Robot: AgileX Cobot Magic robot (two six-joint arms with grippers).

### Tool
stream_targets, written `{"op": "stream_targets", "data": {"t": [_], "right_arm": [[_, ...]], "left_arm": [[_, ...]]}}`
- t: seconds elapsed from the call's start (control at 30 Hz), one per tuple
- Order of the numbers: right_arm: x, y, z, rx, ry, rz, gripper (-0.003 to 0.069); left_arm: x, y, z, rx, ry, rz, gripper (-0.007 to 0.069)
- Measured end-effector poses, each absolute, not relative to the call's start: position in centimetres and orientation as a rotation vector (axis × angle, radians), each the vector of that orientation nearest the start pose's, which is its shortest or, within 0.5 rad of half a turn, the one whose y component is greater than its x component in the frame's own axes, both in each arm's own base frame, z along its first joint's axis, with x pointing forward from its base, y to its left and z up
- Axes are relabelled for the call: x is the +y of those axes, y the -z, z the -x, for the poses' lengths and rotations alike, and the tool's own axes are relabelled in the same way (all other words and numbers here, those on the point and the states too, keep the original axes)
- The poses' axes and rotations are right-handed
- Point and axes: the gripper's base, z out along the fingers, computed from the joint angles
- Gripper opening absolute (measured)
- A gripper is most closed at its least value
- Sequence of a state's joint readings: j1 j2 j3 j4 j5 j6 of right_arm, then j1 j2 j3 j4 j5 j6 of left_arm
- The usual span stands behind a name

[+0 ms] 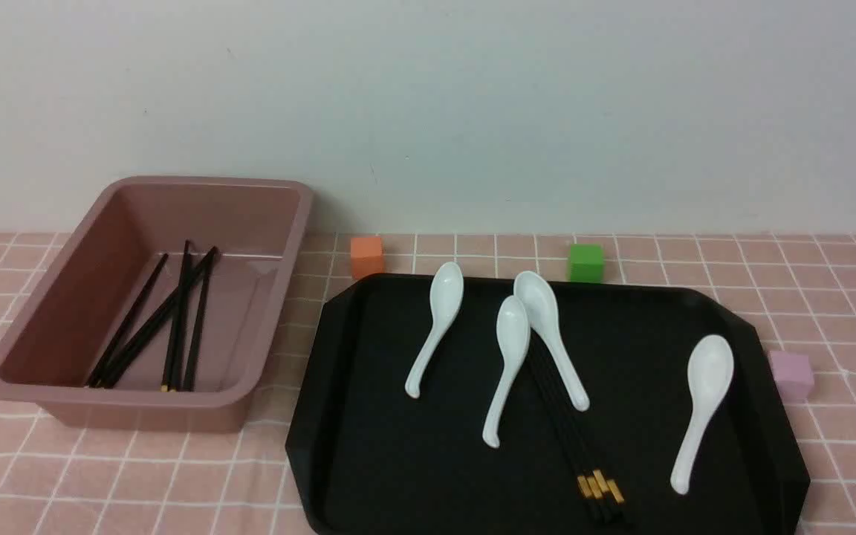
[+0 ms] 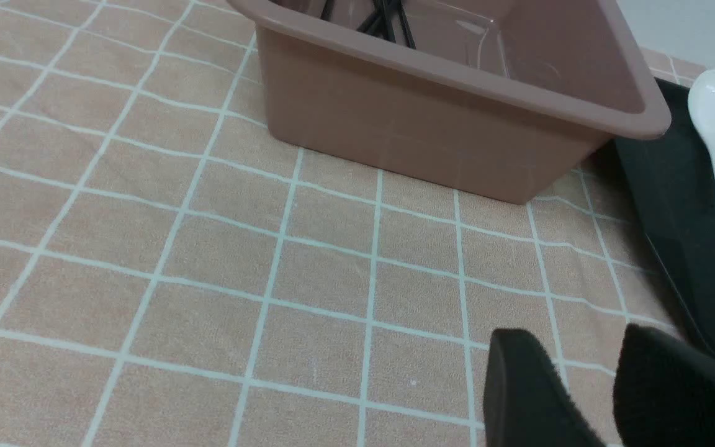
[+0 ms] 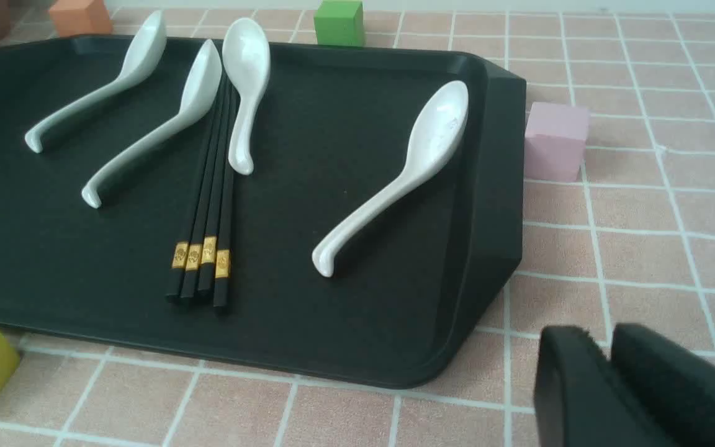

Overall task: On pink tablecloth take chopsticks from black tray and put them in box.
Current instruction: 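Move the gripper over the chopsticks on the black tray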

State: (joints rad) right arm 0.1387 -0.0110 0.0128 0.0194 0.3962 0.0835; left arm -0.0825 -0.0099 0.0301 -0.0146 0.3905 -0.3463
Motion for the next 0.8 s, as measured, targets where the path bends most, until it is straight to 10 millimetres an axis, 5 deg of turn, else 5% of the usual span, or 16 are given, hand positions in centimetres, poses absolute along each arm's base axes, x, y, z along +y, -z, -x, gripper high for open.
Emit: {"op": "stream_targets", "data": {"t": [0.8], "right_arm": [[0.78,-17.39,-5.12,1.885,-0.172,0.040,0.0141]], "left_arm": [[-0.48,-16.85,-5.20,1.888,0.306,0.260,0.0239]]}}
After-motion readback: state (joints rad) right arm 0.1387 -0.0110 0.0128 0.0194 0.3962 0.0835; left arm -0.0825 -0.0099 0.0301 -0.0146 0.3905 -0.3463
